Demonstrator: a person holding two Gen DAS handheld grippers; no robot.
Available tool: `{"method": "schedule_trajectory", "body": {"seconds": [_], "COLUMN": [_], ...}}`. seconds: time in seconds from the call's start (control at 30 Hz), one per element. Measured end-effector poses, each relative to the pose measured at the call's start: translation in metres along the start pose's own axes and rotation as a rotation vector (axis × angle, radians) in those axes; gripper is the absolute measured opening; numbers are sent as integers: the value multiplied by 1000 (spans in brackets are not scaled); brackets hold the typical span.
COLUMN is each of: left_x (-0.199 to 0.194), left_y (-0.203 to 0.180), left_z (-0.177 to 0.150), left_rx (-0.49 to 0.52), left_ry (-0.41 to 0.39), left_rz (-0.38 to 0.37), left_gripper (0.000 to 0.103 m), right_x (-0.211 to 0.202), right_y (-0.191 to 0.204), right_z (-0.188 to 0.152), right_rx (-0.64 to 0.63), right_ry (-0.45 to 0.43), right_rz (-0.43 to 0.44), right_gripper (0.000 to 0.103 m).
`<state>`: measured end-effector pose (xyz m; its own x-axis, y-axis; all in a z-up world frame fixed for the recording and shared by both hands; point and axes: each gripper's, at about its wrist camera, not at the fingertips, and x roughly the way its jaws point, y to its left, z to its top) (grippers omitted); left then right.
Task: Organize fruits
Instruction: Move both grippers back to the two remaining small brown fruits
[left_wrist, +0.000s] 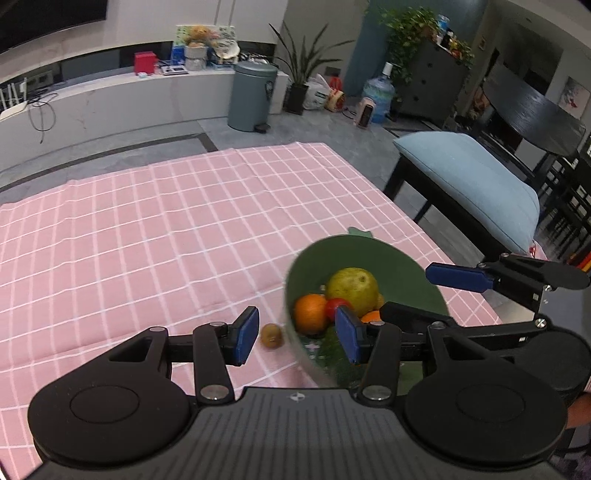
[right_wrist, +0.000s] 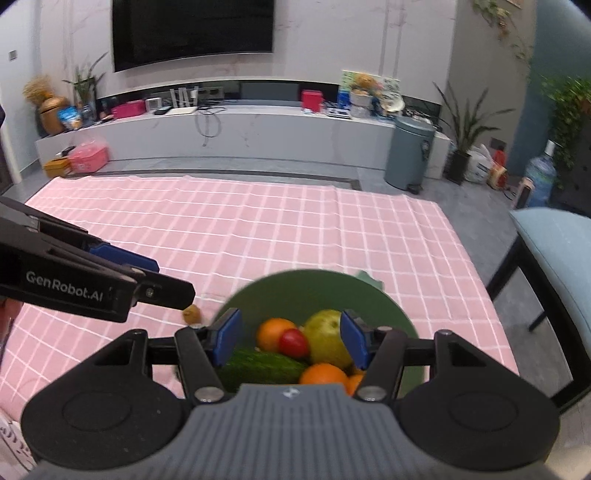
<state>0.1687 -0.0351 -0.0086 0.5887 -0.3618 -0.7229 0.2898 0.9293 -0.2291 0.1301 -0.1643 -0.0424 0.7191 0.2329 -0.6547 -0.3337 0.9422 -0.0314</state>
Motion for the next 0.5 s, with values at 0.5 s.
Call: {"method": "schedule_trajectory", "body": {"seconds": [0.5], "left_x": [-8], "left_y": [57], "left_z": [-29], "left_rx": [-40], "left_ry": [-43], "left_rz": [-22], "left_gripper": [56], "right_x": [17], "right_y": [52], "right_z": [37], "right_rx": [-277], "right_ry": [64], "right_rz": [135], "right_gripper": [47]}}
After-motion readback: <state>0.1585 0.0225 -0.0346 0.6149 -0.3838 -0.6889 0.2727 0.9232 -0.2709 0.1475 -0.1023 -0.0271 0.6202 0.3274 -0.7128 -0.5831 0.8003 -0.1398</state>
